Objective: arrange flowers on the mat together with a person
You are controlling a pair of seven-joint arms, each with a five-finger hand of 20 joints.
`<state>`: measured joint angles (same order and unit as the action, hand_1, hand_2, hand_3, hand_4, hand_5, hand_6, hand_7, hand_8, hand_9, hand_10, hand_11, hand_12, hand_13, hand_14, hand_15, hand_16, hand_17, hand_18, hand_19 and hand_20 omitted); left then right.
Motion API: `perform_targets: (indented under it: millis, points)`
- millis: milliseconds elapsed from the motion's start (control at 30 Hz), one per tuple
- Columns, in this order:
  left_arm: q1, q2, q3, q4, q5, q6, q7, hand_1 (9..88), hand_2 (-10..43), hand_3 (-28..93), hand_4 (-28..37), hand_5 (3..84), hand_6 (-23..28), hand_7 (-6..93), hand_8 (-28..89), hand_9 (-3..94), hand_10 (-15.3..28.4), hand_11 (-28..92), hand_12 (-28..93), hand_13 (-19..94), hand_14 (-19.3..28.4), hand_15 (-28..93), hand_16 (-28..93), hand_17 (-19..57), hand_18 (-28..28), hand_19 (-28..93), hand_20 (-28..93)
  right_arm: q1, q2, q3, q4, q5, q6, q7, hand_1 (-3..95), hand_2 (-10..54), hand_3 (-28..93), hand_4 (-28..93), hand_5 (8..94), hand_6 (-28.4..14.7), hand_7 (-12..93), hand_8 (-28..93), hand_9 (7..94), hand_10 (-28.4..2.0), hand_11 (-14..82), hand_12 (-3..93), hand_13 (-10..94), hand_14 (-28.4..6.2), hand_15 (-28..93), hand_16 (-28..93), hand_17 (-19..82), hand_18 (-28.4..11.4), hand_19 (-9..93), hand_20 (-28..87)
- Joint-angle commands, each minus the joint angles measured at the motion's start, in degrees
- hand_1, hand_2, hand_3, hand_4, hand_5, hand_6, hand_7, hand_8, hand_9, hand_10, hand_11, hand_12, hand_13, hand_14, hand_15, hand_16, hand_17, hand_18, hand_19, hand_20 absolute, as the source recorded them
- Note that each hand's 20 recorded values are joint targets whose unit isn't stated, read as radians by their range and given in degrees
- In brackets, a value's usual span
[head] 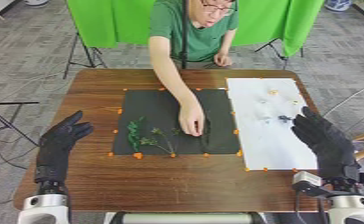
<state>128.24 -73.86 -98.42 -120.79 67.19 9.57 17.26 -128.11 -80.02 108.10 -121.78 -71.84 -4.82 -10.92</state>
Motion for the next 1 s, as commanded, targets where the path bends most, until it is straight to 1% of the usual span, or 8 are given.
perform_targets:
  millis: [33, 233, 367, 433, 533, 633, 833, 1000]
  points:
    - [0.6, -0.5, 0.08, 0.35, 0.05, -0.6, -0.56, 25.3, -1.3, 72, -21.5, 47.5, 4.0, 9.8, -6, 50.9, 14.6, 18, 13, 46, 17.6, 21, -3, 16.1, 13.4, 14, 21, 0.1, 0.4, -0.3, 0.0, -1.1, 0.5, 0.2, 5.3, 5.1, 74, -18, 39.5, -3.2, 7, -8, 40.4, -14.9, 4.1, 9.8, 32, -11.4, 12, 5, 17, -16.9, 2, 23]
    - [0.7, -0.43, 0.06, 0.28, 0.12, -0.51, -0.62, 25.3, -1.2, 72, -21.7, 47.6, 4.0, 9.8, -6, 50.9, 14.7, 18, 13, 45, 17.5, 21, -3, 16.0, 13.4, 14, 21, -0.4, 0.0, 0.6, -0.2, -1.1, -0.6, -0.1, 5.1, 4.8, 74, -18, 39.7, -3.1, 7, -8, 40.5, -15.0, 4.2, 10.0, 32, -11.4, 12, 5, 17, -16.9, 2, 23]
    - [0.6, -0.44, 0.03, 0.33, 0.14, -0.73, -0.74, 25.3, -1.2, 72, -21.6, 47.5, 3.9, 9.9, -6, 50.9, 14.5, 18, 13, 45, 17.5, 21, -3, 16.0, 13.4, 14, 21, -0.9, -0.3, 1.4, -0.3, -1.1, -1.7, -0.3, 5.5, 4.2, 74, -18, 40.0, -3.0, 7, -8, 40.7, -15.0, 4.5, 10.5, 32, -11.3, 12, 5, 17, -16.9, 2, 24]
    - [0.7, -0.45, 0.01, 0.31, 0.17, -0.72, -0.75, 25.3, -1.3, 72, -21.6, 47.5, 3.8, 10.0, -6, 50.8, 14.6, 18, 13, 45, 17.5, 21, -3, 16.0, 13.4, 14, 21, -2.4, -1.7, 3.6, -0.3, -0.9, -4.4, -1.6, 5.8, 3.9, 74, -18, 40.1, -2.9, 8, -8, 40.7, -15.1, 4.5, 10.8, 32, -11.3, 12, 5, 17, -16.9, 2, 24]
    - [0.4, -0.4, 0.05, 0.48, 0.12, -0.75, -0.81, 25.3, -1.1, 71, -21.6, 47.5, 3.9, 10.0, -6, 50.8, 14.6, 18, 13, 45, 17.4, 21, -3, 16.0, 13.4, 14, 21, -3.1, -2.5, 4.7, -0.3, -0.8, -6.0, -2.1, 6.3, 3.4, 74, -18, 40.1, -2.9, 8, -8, 40.9, -15.2, 4.5, 11.4, 32, -11.4, 12, 6, 17, -17.0, 2, 24]
    - [0.5, -0.45, 0.02, 0.44, 0.14, -0.68, -0.72, 25.3, -1.2, 71, -21.5, 47.5, 3.9, 9.9, -6, 50.8, 14.5, 18, 13, 46, 17.5, 21, -3, 16.0, 13.4, 14, 21, -3.0, -2.3, 4.6, -0.3, -1.2, -6.1, -2.0, 6.6, 3.0, 74, -18, 40.1, -2.7, 8, -8, 41.0, -15.2, 4.5, 11.6, 32, -11.5, 12, 6, 17, -17.0, 2, 24]
    - [0.5, -0.48, 0.04, 0.45, 0.21, -0.71, -0.96, 25.4, -1.1, 71, -21.6, 47.4, 3.8, 10.0, -6, 50.8, 14.5, 18, 13, 46, 17.5, 21, -3, 16.0, 13.3, 14, 21, -2.2, -1.5, 3.5, -0.1, -1.8, -4.7, -1.5, 6.9, 2.8, 74, -18, 40.2, -2.7, 8, -8, 41.1, -15.1, 4.5, 12.0, 33, -11.4, 12, 6, 17, -17.0, 3, 24]
    - [0.7, -0.46, -0.04, 0.32, 0.17, -0.75, -0.83, 25.4, -1.1, 71, -21.5, 47.4, 3.8, 9.8, -6, 50.8, 14.6, 18, 13, 45, 17.6, 21, -3, 16.0, 13.4, 14, 21, -1.9, -1.2, 2.8, -0.4, -3.0, -3.3, -1.0, 7.6, 1.8, 74, -18, 40.4, -2.7, 8, -8, 41.2, -15.1, 4.6, 12.4, 33, -11.6, 13, 7, 18, -17.1, 4, 25]
